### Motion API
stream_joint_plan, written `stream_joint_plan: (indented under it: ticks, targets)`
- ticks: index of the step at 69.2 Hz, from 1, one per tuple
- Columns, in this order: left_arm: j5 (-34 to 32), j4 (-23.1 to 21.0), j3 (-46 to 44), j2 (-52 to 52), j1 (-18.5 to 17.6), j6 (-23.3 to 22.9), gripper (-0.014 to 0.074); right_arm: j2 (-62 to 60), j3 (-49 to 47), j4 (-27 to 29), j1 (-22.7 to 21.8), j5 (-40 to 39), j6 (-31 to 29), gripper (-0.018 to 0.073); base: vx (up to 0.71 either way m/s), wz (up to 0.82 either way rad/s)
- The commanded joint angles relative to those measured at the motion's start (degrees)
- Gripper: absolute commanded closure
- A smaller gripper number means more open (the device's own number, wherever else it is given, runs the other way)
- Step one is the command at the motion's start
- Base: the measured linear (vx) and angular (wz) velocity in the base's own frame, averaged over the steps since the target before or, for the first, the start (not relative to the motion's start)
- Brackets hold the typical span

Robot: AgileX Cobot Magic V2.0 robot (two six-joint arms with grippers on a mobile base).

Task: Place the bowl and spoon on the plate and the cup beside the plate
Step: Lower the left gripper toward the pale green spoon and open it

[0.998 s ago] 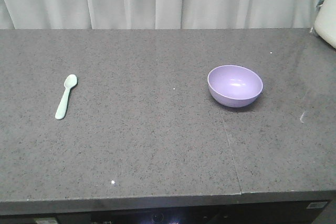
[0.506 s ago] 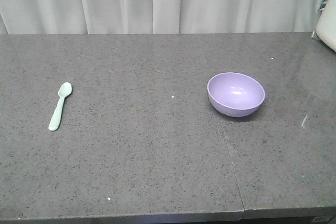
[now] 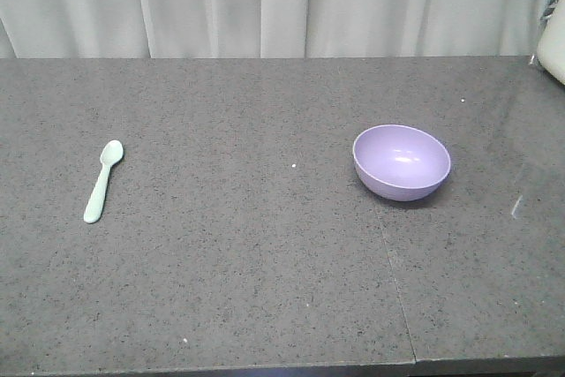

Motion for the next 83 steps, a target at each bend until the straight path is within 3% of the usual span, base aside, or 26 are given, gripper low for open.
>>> stream_joint_plan:
  ticks: [1, 83]
  targets:
    - [-4.08, -0.46, -0.47, -0.8, 0.22, -0.45, 0.0603, -0.55, 0.22, -0.24, -0.27, -4.08, -0.78, 0.057, 0.03, 0.03]
    - [-4.08, -0.46, -0.47, -0.8, 0.22, -0.45, 0.0603, -0.55, 0.22, -0.24, -0.27, -4.08, -0.78, 0.057, 0.03, 0.03]
